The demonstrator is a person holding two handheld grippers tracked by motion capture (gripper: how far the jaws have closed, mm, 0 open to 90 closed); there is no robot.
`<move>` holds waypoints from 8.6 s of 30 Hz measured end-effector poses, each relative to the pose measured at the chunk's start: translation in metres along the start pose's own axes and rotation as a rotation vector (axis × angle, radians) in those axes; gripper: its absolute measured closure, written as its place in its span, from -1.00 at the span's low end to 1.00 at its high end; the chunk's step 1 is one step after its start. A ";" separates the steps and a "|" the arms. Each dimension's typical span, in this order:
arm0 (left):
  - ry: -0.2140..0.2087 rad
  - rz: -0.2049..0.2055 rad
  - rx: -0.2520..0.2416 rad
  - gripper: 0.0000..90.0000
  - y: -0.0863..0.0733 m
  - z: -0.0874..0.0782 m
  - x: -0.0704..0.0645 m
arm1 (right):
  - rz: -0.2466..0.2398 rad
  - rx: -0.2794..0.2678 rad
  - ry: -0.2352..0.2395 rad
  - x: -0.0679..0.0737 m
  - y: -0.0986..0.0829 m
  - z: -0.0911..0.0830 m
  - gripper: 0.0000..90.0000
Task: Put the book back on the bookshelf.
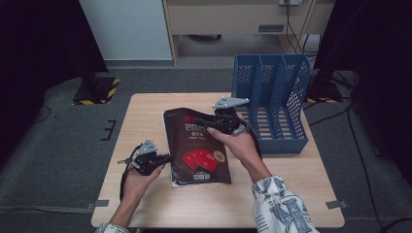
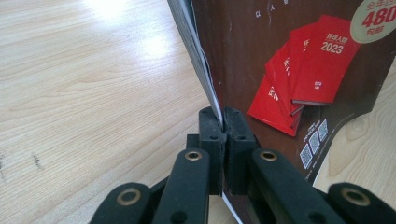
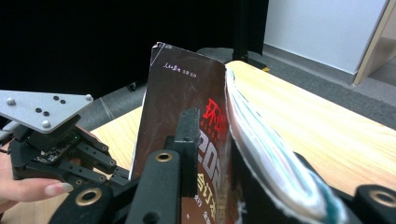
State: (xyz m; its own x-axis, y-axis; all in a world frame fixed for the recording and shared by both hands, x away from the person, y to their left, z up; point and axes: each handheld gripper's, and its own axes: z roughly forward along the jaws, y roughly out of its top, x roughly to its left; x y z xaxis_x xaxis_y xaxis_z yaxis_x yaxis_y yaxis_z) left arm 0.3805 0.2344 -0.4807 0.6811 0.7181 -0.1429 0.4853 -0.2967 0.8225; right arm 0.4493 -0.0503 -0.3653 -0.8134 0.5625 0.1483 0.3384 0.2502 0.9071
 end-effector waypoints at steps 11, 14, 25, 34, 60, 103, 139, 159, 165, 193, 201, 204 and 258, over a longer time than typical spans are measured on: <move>-0.003 -0.001 0.004 0.94 0.000 0.000 0.001 | 0.005 0.020 0.010 0.000 -0.001 0.004 0.90; -0.005 -0.002 0.002 0.94 -0.001 0.000 0.001 | -0.003 0.021 0.000 0.002 -0.001 0.004 0.93; 0.134 -0.055 -0.006 0.22 -0.010 -0.001 0.012 | -0.046 0.003 -0.009 0.014 0.004 -0.001 0.94; 0.265 -0.171 0.035 -0.29 -0.023 -0.004 0.031 | -0.066 -0.063 0.000 0.019 0.017 -0.007 0.94; 0.338 -0.108 0.103 -0.91 -0.035 0.008 0.033 | -0.073 -0.161 -0.129 0.012 0.060 -0.005 0.94; 0.345 -0.115 0.159 -0.88 -0.042 0.021 0.033 | -0.024 -0.221 -0.181 0.018 0.102 -0.050 0.94; 0.347 -0.100 0.176 -0.97 -0.046 0.025 0.029 | 0.012 -0.258 -0.223 0.000 0.102 -0.099 0.94; 0.333 -0.092 0.184 -1.00 -0.046 0.026 0.030 | 0.033 -0.281 -0.255 -0.014 0.084 -0.142 0.94; 0.333 -0.092 0.185 -1.00 -0.046 0.026 0.030 | 0.046 -0.295 -0.268 -0.018 0.080 -0.153 0.94; 0.334 -0.090 0.183 -1.00 -0.046 0.026 0.029 | 0.080 -0.322 -0.367 -0.040 0.060 -0.210 0.94; 0.334 -0.090 0.183 -1.00 -0.046 0.026 0.029 | 0.094 -0.330 -0.392 -0.047 0.054 -0.222 0.94; 0.332 -0.089 0.183 -1.00 -0.046 0.026 0.029 | 0.092 -0.328 -0.404 -0.049 0.053 -0.226 0.94; 0.335 -0.090 0.182 -1.00 -0.046 0.027 0.028 | 0.105 -0.314 -0.587 -0.070 0.030 -0.276 0.94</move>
State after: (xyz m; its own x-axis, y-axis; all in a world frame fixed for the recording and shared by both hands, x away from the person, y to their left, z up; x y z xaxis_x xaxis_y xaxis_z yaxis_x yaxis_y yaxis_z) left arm 0.3924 0.2513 -0.5374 0.4290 0.9033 0.0025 0.6447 -0.3081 0.6996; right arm 0.3862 -0.2999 -0.2397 -0.3613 0.9287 0.0834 0.1759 -0.0200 0.9842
